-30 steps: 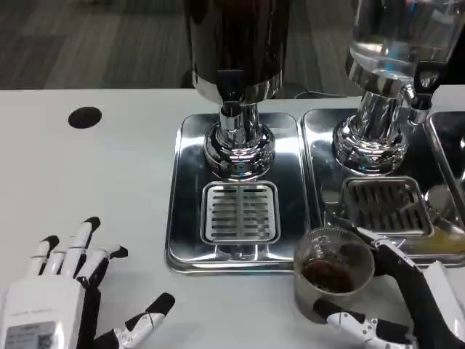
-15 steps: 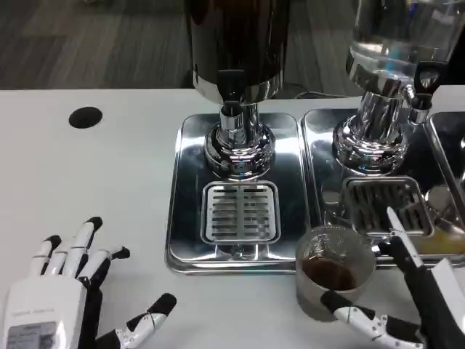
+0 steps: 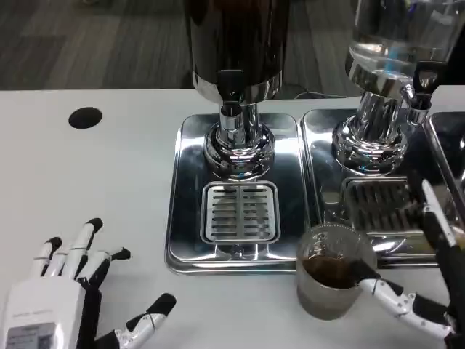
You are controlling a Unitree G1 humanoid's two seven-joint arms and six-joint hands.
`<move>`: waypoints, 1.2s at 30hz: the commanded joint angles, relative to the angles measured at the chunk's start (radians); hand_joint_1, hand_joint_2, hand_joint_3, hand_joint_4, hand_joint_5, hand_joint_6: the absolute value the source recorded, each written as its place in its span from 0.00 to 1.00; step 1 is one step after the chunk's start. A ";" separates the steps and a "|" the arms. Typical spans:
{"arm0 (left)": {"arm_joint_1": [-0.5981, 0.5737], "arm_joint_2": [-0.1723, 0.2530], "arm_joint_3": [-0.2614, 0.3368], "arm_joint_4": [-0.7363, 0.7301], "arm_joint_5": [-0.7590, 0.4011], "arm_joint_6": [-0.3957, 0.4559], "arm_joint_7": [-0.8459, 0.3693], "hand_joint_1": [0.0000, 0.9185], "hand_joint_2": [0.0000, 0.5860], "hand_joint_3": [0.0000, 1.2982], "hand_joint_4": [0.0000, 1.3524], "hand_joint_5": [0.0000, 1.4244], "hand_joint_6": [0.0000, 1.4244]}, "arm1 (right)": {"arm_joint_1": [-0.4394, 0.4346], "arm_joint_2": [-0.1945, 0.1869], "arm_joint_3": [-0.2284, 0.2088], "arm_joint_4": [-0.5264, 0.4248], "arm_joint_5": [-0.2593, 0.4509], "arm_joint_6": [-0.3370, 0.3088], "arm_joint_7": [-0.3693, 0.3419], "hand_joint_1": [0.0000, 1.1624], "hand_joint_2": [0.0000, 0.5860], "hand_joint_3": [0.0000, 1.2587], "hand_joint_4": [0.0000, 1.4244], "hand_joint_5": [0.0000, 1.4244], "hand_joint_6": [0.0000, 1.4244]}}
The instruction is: Grasp the cup under the faucet to collect the drink, then remove the cup.
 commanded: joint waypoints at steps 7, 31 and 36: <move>0.014 0.003 0.011 0.002 -0.002 -0.021 0.037 0.00 0.23 0.35 0.00 0.16 0.10 | -0.099 -0.010 -0.081 0.041 -0.042 0.136 -0.034 0.42 0.51 0.00 0.00 0.00 0.07; 0.067 -0.002 0.048 0.006 -0.012 -0.039 0.062 0.00 0.24 0.28 0.00 0.15 0.09 | -0.115 -0.039 -0.069 0.049 -0.315 0.363 -0.189 0.00 0.89 0.00 0.00 0.00 0.00; 0.064 -0.003 0.050 0.013 -0.012 -0.039 0.065 0.00 0.24 0.24 0.00 0.13 0.08 | -0.112 -0.056 -0.012 0.019 -0.494 0.497 -0.241 0.00 0.96 0.01 0.00 0.00 0.00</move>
